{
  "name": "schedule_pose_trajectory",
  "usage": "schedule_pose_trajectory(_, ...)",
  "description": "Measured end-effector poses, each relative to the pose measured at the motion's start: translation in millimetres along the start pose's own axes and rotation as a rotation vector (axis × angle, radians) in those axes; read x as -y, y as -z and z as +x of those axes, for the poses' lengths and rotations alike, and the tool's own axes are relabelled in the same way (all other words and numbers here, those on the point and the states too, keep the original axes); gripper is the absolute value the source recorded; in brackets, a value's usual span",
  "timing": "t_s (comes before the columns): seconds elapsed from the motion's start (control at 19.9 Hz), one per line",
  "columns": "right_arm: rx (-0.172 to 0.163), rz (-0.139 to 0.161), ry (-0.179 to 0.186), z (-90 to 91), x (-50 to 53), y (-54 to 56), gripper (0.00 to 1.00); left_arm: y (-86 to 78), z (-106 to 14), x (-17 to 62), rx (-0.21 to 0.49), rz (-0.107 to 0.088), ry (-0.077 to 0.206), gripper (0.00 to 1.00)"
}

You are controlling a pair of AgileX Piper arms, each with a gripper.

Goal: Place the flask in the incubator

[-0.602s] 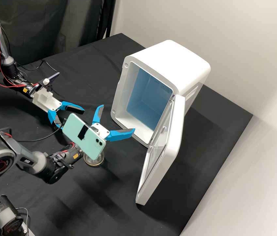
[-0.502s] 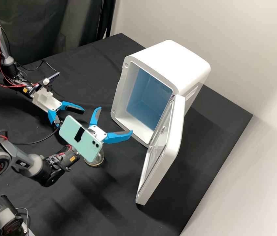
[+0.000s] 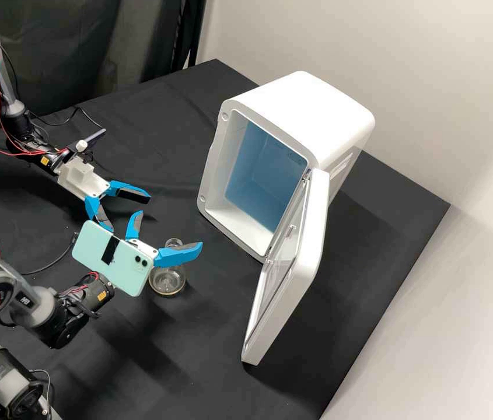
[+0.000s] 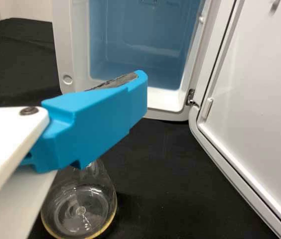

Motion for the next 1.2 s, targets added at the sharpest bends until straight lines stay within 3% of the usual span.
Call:
schedule_pose_trajectory(0.2, -0.024, -0.004, -0.019, -2.9, -3.0, 4.2, 1.00, -1.2, -0.1, -1.0, 0.006, 0.004, -0.001, 1.00)
schedule_pose_trajectory(0.35, -0.017, 0.000, 0.011, -0.8, 3.9, 4.2, 1.00, -3.5, 0.1, -2.7, 0.013, 0.009, -0.006, 1.00)
schedule_pose_trajectory(0.65, 0.043, 0.004, 0.102, 4.4, 21.5, -5.1, 1.00, -5.3, 0.5, -3.3, 0.018, 0.012, -0.007, 1.00)
schedule_pose_trajectory(1.0, 0.153, 0.007, 0.209, 8.0, 43.5, -22.5, 1.00, -5.3, 0.5, -3.3, 0.018, 0.012, -0.007, 1.00)
schedule_pose_trajectory(1.2, 0.197, 0.011, 0.216, 9.5, 45.2, -30.8, 1.00, -5.4, 0.5, -3.6, 0.019, 0.012, -0.008, 1.00)
